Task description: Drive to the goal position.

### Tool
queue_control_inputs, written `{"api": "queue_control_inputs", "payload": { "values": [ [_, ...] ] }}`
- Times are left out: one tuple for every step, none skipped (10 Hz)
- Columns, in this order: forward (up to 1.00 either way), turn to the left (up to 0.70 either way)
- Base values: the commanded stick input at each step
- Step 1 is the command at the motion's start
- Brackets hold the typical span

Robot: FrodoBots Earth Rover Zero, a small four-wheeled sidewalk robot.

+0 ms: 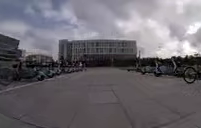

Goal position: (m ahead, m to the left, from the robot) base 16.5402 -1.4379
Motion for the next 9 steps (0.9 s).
{"api": "queue_control_inputs", "payload": {
  "values": [
    [0.70,0.00],
    [0.70,0.00],
    [0.70,0.00],
    [0.70,0.00],
    [0.70,0.00],
    [0.70,0.00],
    [0.70,0.00],
    [0.70,0.00],
    [0.70,0.00]
  ]
}}
